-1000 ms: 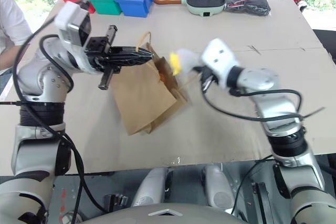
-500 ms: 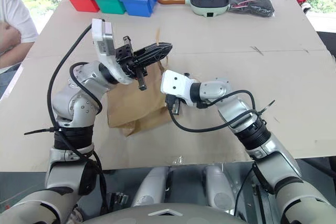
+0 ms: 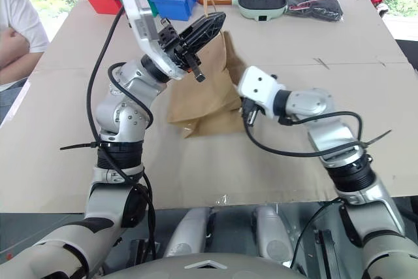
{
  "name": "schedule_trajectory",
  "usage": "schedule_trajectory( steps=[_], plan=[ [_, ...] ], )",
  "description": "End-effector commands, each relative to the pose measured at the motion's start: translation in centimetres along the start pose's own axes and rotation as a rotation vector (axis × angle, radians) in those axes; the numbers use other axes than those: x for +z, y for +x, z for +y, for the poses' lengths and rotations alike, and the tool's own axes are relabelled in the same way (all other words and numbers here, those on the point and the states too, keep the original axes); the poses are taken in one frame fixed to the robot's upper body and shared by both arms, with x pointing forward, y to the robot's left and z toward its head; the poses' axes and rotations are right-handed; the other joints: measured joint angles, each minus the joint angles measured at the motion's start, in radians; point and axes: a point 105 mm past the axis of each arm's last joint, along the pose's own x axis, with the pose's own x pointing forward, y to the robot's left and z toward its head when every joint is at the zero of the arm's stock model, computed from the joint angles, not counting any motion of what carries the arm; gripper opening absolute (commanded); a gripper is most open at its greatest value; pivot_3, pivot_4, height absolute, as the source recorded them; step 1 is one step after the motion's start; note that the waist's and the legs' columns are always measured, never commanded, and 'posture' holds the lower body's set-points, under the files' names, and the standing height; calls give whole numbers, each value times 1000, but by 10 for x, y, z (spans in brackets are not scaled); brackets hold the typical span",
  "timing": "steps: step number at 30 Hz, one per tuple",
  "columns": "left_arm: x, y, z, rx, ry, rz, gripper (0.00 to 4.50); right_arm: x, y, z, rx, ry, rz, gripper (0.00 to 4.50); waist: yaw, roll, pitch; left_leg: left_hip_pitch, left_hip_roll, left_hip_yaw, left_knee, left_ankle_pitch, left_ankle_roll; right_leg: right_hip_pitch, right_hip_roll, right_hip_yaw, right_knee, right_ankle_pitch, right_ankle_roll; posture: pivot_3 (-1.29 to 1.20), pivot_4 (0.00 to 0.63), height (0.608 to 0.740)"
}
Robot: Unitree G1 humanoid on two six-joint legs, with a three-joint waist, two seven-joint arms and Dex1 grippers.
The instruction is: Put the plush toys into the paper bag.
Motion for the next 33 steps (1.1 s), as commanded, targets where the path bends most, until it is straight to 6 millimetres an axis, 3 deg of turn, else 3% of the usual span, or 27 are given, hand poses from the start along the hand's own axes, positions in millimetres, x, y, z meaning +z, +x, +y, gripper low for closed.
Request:
schedule_trajectory(
  steps=[1,6,10,14,17,20,24,33],
  plan=[
    [10,-29,-2,47,16,5,0,19,-14,-24,-47,-100,-8,30,-15,0,0,0,0,0,-1,0,0,0,0,0,0,0,0,0,150,740],
    [13,-65,-1,138,39,53,0,28,-12,-33,22,-182,5,30,-13,0,0,1,1,-1,-2,0,0,0,1,0,0,0,0,0,150,740],
    [5,-81,-7,175,22,90,0,32,1,-29,113,-223,12,30,6,0,0,0,-1,1,1,0,0,1,-1,1,-1,0,0,0,150,740],
    [2,-89,-14,199,11,89,0,27,38,-23,249,-315,58,30,-5,0,0,1,0,1,1,0,0,1,-1,0,0,0,0,0,150,740],
    [1,-95,-17,214,10,94,0,36,61,-11,395,-266,8,30,-13,0,0,1,1,0,0,0,0,1,0,0,0,0,0,0,150,740],
    [-1,-102,-19,231,16,116,0,30,69,-10,439,-360,21,1779,-8,0,0,1,1,-1,-1,0,0,0,0,-1,-1,0,0,0,150,740],
    [1,-115,-17,280,37,126,0,38,61,-17,423,-415,-27,3491,-5,0,0,-1,0,0,-1,0,0,0,-2,-1,-2,0,0,0,150,740],
    [13,-109,-15,265,60,84,0,28,14,-61,135,-189,-38,3491,8,0,0,0,0,0,-1,0,0,0,-2,-1,-1,0,0,0,150,740]
  ],
)
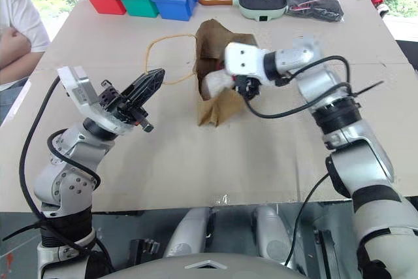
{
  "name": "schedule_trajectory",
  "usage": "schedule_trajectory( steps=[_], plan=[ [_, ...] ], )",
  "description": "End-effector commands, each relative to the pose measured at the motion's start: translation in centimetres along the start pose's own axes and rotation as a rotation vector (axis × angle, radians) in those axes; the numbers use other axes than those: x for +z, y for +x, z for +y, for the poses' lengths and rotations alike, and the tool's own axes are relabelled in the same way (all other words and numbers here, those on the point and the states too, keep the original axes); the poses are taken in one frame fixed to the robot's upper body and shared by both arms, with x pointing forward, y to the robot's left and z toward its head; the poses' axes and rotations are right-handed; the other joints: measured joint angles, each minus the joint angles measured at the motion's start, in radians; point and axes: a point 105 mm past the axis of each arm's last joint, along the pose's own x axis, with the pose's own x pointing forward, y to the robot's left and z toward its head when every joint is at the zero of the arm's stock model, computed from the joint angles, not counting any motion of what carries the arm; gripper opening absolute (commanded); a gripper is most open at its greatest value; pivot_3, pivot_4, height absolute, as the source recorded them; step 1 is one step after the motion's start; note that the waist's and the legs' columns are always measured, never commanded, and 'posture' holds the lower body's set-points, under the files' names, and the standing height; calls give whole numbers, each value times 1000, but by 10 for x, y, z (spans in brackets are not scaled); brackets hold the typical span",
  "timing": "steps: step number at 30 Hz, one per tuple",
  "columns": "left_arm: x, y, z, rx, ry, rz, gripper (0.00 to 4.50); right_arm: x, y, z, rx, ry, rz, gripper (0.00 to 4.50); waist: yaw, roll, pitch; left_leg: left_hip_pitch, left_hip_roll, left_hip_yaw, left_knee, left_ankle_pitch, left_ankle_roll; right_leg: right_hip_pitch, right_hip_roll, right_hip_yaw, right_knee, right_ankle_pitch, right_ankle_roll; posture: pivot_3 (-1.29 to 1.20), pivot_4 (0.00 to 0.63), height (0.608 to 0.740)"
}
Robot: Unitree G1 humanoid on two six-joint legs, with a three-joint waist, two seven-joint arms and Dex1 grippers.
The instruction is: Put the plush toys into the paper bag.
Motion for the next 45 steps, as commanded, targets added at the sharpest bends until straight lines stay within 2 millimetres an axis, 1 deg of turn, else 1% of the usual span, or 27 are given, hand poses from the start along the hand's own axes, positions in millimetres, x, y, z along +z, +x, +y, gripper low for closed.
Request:
schedule_trajectory(
  steps=[1,5,8,9,10,12,15,17,18,20,22,26,30,36,38,40,41,43,45],
  plan=[
    [22,8,-5,-41,50,-75,0,7,-28,-17,-149,60,-30,3491,4,0,0,0,0,0,0,0,0,0,0,0,0,0,0,0,150,740],
    [29,19,-4,-78,57,-97,0,7,-49,-8,-203,133,-36,3491,6,0,0,0,0,0,0,0,0,0,0,0,0,0,0,0,150,740],
    [39,29,-1,-127,72,-118,0,5,-75,-8,-357,337,-82,3491,8,0,0,0,0,0,0,0,0,0,1,0,0,0,0,0,150,740],
    [41,31,0,-134,75,-121,0,4,-80,-8,-390,387,-88,3491,8,0,0,0,0,0,0,0,0,0,1,0,0,0,0,0,150,740],
    [42,31,1,-144,74,-122,0,0,-86,-8,-432,484,-94,3491,7,0,0,0,0,0,0,0,0,0,1,0,0,0,0,0,150,740],
    [43,33,1,-165,70,-120,0,-9,-94,-6,-501,651,-102,3491,4,0,0,0,0,1,0,0,0,0,1,1,0,0,0,0,150,740],
    [42,34,1,-183,62,-115,0,-16,-97,-4,-552,843,-139,3491,2,0,0,1,0,1,0,0,0,0,2,1,0,0,0,0,150,740],
    [39,35,-1,-194,52,-110,0,-20,-89,-4,-547,989,-210,3491,2,0,0,1,1,1,-1,0,0,0,2,1,1,0,0,0,150,740],
    [38,35,-1,-197,49,-108,0,-20,-83,-5,-527,1033,-245,3491,2,0,0,1,1,0,-1,0,0,0,2,1,1,0,0,0,150,740],
    [37,35,-2,-201,45,-105,0,-15,-73,-8,-496,1080,-306,3491,2,0,0,0,0,1,-1,0,0,0,2,1,1,0,0,0,150,740],
    [35,35,-3,-203,47,-99,0,-5,-65,-15,-444,1104,-392,3491,2,0,0,0,0,1,0,0,0,0,2,1,1,0,0,0,150,740],
    [37,33,-3,-192,58,-98,0,25,-55,-21,-312,1083,-528,3491,1,1,0,0,0,1,-1,0,0,0,2,1,1,0,0,0,150,740],
    [40,30,-5,-177,70,-103,0,54,-47,-20,-183,1034,-630,3491,0,1,0,0,0,1,-1,0,0,0,2,1,0,0,0,0,150,740],
    [45,25,-5,-149,81,-116,0,84,-25,-25,-119,1000,-673,3491,-9,1,0,0,0,0,-1,0,0,-1,2,1,1,0,0,0,150,740],
    [45,24,-5,-143,83,-118,0,90,-16,-26,-117,979,-667,3491,-11,1,0,0,0,0,-1,0,0,-1,2,0,1,0,0,0,150,740],
    [45,23,-6,-137,84,-121,0,92,-12,-30,-138,966,-689,2977,-13,1,0,0,0,0,-1,0,0,-1,2,0,0,0,0,0,150,740],
    [46,22,-5,-125,82,-131,0,98,-15,-32,-132,952,-732,2758,-14,1,0,0,0,0,-1,0,0,-1,2,0,0,0,0,0,150,740],
    [49,21,-3,-107,76,-148,0,107,-22,-34,-122,927,-795,1724,-13,1,0,0,0,0,-1,0,0,-1,2,0,0,0,0,0,150,740],
    [53,20,0,-90,74,-165,0,121,-37,-39,-114,886,-884,819,-13,1,0,-1,0,0,-1,0,0,-1,2,0,0,0,0,0,150,740]
  ],
)
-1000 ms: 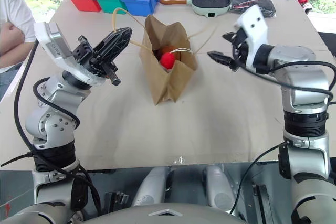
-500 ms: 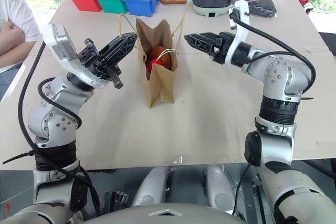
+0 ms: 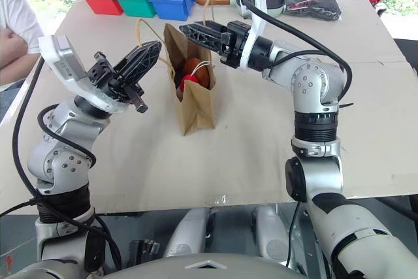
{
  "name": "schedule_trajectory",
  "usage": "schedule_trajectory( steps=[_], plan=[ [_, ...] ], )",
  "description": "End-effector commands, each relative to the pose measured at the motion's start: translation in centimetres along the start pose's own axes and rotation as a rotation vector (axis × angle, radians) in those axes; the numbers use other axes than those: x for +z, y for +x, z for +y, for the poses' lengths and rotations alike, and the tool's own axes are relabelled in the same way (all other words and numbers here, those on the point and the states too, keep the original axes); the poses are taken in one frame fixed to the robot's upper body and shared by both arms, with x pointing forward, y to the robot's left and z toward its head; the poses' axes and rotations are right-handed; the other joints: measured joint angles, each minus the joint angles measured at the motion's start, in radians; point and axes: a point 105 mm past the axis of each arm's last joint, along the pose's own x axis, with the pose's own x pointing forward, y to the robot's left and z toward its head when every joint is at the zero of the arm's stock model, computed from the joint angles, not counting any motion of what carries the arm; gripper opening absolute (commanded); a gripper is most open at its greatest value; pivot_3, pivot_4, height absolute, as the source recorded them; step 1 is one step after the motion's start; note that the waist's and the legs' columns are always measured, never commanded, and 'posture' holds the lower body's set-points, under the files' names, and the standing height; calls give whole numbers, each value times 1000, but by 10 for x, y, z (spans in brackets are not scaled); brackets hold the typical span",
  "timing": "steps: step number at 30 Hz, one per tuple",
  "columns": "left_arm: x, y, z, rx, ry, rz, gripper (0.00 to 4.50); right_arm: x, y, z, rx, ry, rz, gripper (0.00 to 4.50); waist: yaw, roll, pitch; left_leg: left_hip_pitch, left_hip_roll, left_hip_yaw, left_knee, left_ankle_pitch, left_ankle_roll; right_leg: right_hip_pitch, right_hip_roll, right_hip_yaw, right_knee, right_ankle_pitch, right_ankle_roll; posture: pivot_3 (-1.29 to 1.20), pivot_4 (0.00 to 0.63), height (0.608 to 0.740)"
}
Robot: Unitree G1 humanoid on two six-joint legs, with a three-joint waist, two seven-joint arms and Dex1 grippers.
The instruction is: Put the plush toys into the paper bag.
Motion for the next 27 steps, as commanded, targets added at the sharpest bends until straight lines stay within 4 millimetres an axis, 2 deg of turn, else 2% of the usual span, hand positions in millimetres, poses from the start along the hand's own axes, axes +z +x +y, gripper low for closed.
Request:
schedule_trajectory(
  steps=[1,2,6,9,11,13,17,20,24,26,27],
  plan=[
    [23,-1,-1,6,45,-79,0,43,-3,29,125,-83,-155,245,0,0,0,0,0,0,0,0,0,0,0,0,0,0,0,0,150,740],
    [30,-2,5,34,35,-113,0,53,-5,35,142,-98,-178,43,-1,0,0,0,0,0,0,0,0,0,0,0,0,0,0,0,150,740],
    [56,-8,36,159,12,-238,0,84,-15,61,200,-185,-238,43,0,0,0,-1,0,-1,0,0,0,-1,0,-1,0,0,0,0,150,740],
    [49,-12,44,202,-19,-234,0,86,-21,69,201,-222,-238,43,-2,0,0,0,0,0,0,0,0,-1,0,-1,0,0,0,0,150,740],
    [36,-14,44,206,-40,-186,0,83,-23,73,201,-231,-232,43,-4,0,0,0,0,1,0,0,0,-1,0,0,0,0,0,0,150,740],
    [29,-9,40,187,-65,-177,0,73,-31,66,158,-207,-214,43,-3,0,0,0,0,0,-1,0,0,-1,0,0,0,0,0,0,150,740],
    [-12,-5,24,74,-2,38,0,46,-48,50,56,-155,-172,43,0,0,0,-1,0,0,0,0,0,0,0,0,0,0,0,0,150,740],
    [-3,2,28,81,-42,-20,0,24,-60,45,-31,-130,-142,43,0,0,0,-1,0,1,-1,0,0,-1,0,1,0,0,0,0,150,740],
    [-15,1,31,43,-15,67,0,3,-70,34,-153,-163,-89,43,-7,0,0,0,0,0,-1,0,0,-1,1,1,0,0,0,0,150,740],
    [-15,1,26,-15,-62,64,0,3,-75,37,-149,-134,-105,530,-8,0,0,0,0,2,-2,0,0,-1,1,2,0,0,0,0,150,740],
    [-11,-2,16,-102,-110,48,0,5,-81,44,-119,-119,-116,795,-7,0,0,0,0,2,-2,0,0,-1,1,2,0,0,0,0,150,740]
  ],
)
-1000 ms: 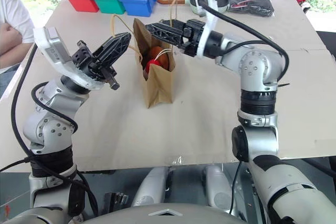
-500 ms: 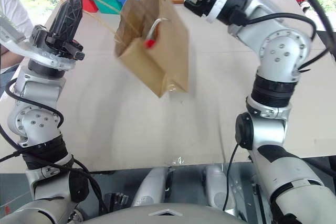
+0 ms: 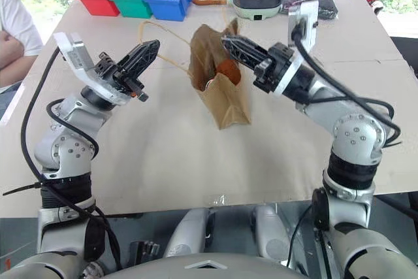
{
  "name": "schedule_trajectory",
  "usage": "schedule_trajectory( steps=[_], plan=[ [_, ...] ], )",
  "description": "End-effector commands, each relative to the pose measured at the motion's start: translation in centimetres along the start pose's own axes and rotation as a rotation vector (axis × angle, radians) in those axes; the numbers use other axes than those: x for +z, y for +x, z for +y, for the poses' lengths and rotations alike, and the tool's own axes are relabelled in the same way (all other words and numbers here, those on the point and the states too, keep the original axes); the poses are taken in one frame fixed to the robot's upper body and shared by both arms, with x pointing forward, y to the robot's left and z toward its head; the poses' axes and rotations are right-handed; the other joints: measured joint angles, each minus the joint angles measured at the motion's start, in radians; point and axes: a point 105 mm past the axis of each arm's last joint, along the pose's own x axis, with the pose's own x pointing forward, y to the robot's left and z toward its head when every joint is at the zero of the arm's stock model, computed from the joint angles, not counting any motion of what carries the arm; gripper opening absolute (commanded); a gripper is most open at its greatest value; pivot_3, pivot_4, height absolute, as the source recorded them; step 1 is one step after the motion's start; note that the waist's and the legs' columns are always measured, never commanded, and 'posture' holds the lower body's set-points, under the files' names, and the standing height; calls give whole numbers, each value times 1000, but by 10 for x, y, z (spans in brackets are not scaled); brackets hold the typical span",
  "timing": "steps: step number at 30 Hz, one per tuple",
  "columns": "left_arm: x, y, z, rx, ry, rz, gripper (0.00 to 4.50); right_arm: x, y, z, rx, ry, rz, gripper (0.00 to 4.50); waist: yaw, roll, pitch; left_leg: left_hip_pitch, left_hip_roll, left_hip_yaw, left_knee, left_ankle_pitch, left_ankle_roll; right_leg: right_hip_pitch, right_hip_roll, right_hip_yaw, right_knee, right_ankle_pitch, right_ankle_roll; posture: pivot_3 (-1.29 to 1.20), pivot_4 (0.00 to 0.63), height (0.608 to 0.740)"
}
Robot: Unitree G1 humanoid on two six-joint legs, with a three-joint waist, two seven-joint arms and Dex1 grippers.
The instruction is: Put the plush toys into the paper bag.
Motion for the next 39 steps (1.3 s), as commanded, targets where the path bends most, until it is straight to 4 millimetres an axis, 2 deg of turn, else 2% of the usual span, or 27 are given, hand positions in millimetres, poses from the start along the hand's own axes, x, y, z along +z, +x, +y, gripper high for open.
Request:
schedule_trajectory(
  steps=[1,2,3,4,6,8,9,11,12,14,15,16,17,18,20,23,25,29,33,39],
  plan=[
    [12,-5,-21,-197,-34,-19,0,22,-14,22,82,-18,-72,1177,1,0,0,-1,0,0,0,0,0,0,0,0,0,0,0,0,150,740],
    [13,-6,-21,-206,-38,-18,0,28,-21,20,59,-20,-76,1660,1,0,0,-1,0,-1,0,0,0,0,0,-1,0,0,0,0,150,740],
    [14,-7,-20,-202,-47,-10,690,31,-29,19,49,-31,-59,2078,3,0,0,-1,0,0,0,0,0,0,0,-1,-1,0,0,0,150,740],
    [15,-8,-19,-194,-53,-10,929,31,-37,19,42,-50,-27,2593,6,0,0,-1,0,0,0,0,0,0,-1,-1,-1,0,0,0,150,740],
    [19,-9,-16,-175,-54,-13,1827,29,-49,21,31,-93,42,3478,11,0,0,-1,0,-1,0,0,0,0,-1,-1,-2,0,0,0,150,740],
    [22,-14,-7,-105,-54,-11,2791,27,-65,15,-21,-131,106,3555,10,0,0,-1,0,-1,0,0,0,1,-1,-1,-2,0,0,0,150,740],
    [21,-20,-4,-77,-75,3,3331,23,-72,6,-81,-169,152,3406,10,0,0,-1,0,0,0,0,0,1,-1,-1,-3,0,0,0,150,740],
    [10,-32,-5,-30,-94,62,4290,10,-81,-12,-186,-259,261,2634,3,0,0,-1,0,0,0,0,0,1,0,0,-2,0,0,0,150,740],
    [0,-36,-11,-29,-102,103,4500,3,-83,-20,-223,-295,304,2187,-2,0,0,0,0,1,-1,0,0,1,0,1,-2,0,0,0,150,740],
    [-29,-35,-27,15,-84,179,4500,-15,-77,-41,-298,-376,359,1190,-4,0,0,2,1,4,-2,0,0,0,0,4,-3,0,0,0,150,740],
    [-35,-34,-30,33,-75,194,4500,-20,-75,-46,-314,-403,368,795,2,0,0,2,1,5,-3,0,0,0,0,5,-3,0,0,0,150,740],
    [-47,-29,-34,69,-64,216,4500,-29,-71,-58,-349,-461,401,98,7,-1,0,2,1,5,-3,0,0,0,0,5,-4,0,0,0,150,740],
    [-61,-23,-31,141,-59,249,4500,-40,-63,-72,-378,-503,417,17,10,-1,1,1,1,5,-2,0,0,0,0,4,-4,0,0,0,150,740],
    [-71,-17,-35,167,-52,265,4500,-51,-53,-80,-382,-520,419,17,10,-2,-1,0,1,4,-1,0,0,-1,0,4,-4,0,0,0,150,740],
    [-83,-9,-49,141,-44,281,4500,-71,-32,-81,-317,-485,405,17,9,-2,-1,2,1,5,1,0,0,2,0,5,-5,0,1,0,150,740],
    [-78,-6,-63,111,-107,236,4500,-87,-7,-59,-140,-392,371,17,10,-2,-1,0,1,6,1,0,0,1,0,6,-6,2,3,0,150,740],
    [-77,-12,-65,87,-93,255,4500,-93,5,-43,-53,-349,349,17,7,-2,-1,-1,1,5,1,0,0,0,0,6,-6,2,3,0,150,740],
    [-70,-22,-54,102,-39,280,4500,-104,25,-27,28,-295,321,17,5,-2,-1,-1,1,4,-1,0,0,0,0,5,-6,2,3,0,150,740],
    [-67,-22,-50,100,9,290,4500,-110,32,-27,33,-275,313,17,12,-2,0,0,0,3,-1,0,0,0,0,4,-4,2,3,0,150,740],
    [-70,-17,-58,108,55,293,4500,-114,31,-14,60,-244,284,17,15,-2,-1,0,0,3,0,0,0,0,-1,4,-4,2,3,0,150,740]
  ],
)
